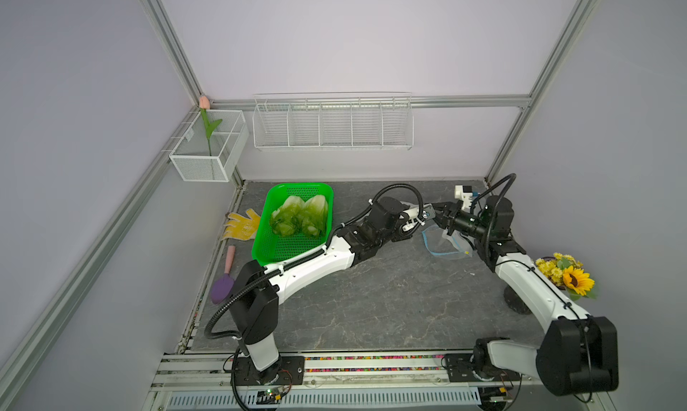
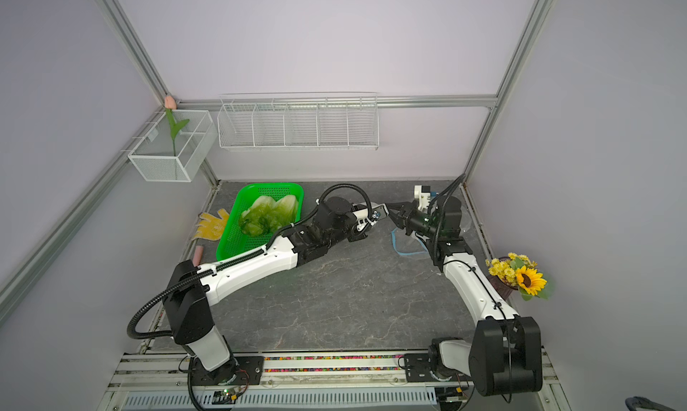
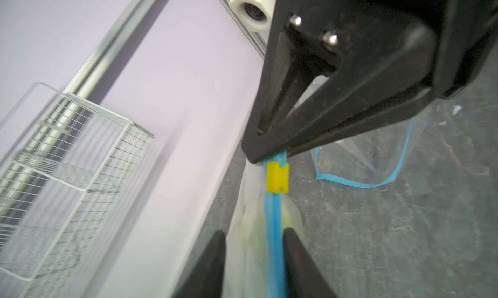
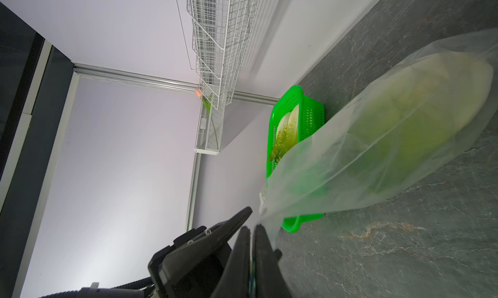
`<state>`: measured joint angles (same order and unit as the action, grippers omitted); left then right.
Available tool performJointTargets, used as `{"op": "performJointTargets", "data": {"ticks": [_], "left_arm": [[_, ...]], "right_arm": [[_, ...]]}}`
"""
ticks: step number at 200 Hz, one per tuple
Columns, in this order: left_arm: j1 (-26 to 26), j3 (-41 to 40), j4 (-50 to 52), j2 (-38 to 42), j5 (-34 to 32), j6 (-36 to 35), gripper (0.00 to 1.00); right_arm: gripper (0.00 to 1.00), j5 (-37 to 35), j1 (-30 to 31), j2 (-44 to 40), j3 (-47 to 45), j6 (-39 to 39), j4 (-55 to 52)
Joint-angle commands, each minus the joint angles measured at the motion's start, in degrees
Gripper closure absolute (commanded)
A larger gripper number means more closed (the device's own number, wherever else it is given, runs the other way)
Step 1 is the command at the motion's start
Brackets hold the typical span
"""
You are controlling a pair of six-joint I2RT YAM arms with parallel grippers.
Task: Open the zip-top bag and take out the chinese cabbages
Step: Adjust the zipper food storage bag at the center of the board.
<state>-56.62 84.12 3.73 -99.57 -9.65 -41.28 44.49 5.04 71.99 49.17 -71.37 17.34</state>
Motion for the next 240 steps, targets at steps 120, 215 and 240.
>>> {"op": "performJointTargets", "data": {"ticks": [120,215,240], "left_arm": [[3.75,2.02,8.90,3.81,9.82,10.63,1.00],[10.69,2.33,17.49,12.09,34.34,18.42,1.00],[11.40,2.29,19.07,12.47,35.93,18.22,1.00]], "right_arm": [[0.27,-9.10,-2.98,-8.54,6.42,35.40,-19.91],[0.14,2.85,0.29,-17.79,8.75,93.33,-36.21],[0.19,3.05,3.12,-14.73,12.42,100.57,-41.32]]}}
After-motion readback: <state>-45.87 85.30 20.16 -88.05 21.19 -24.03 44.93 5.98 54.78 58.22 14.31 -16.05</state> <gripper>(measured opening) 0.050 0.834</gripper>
